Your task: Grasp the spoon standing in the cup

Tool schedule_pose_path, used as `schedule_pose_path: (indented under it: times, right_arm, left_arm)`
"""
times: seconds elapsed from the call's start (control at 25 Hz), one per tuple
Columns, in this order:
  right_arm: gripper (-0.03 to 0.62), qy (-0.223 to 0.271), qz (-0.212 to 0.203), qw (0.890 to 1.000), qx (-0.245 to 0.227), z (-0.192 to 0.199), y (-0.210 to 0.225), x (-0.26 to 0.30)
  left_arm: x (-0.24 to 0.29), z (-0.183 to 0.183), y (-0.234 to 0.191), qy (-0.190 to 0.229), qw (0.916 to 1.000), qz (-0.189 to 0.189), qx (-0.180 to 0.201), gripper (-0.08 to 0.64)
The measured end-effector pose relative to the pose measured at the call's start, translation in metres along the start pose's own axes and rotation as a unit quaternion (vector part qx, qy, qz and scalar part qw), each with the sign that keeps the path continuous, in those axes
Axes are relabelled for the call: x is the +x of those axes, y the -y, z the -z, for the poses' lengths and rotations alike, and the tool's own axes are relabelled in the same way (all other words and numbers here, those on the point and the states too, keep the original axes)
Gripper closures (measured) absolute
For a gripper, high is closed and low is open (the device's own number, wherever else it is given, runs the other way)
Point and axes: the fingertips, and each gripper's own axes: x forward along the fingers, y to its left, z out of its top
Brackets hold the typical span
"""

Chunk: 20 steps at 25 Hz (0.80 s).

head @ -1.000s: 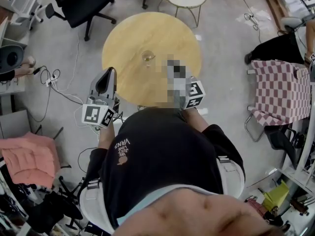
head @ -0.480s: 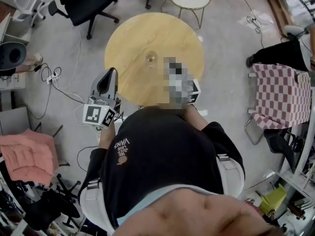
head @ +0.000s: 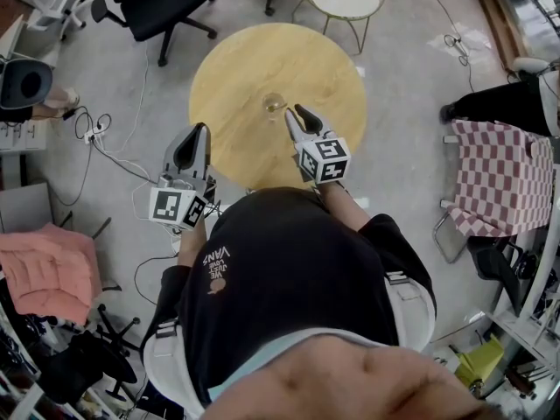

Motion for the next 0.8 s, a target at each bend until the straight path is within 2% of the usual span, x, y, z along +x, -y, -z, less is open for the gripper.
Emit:
schedule_pose_path:
  times: [0.8]
  right_arm:
    - [0.502, -0.06, -0.01, 0.998, -0.015, 0.03, 0.003, 0.032]
  left_arm:
    - [0.0, 0.0, -0.015, 0.0, 0.9998, -0.02, -0.001, 0.543]
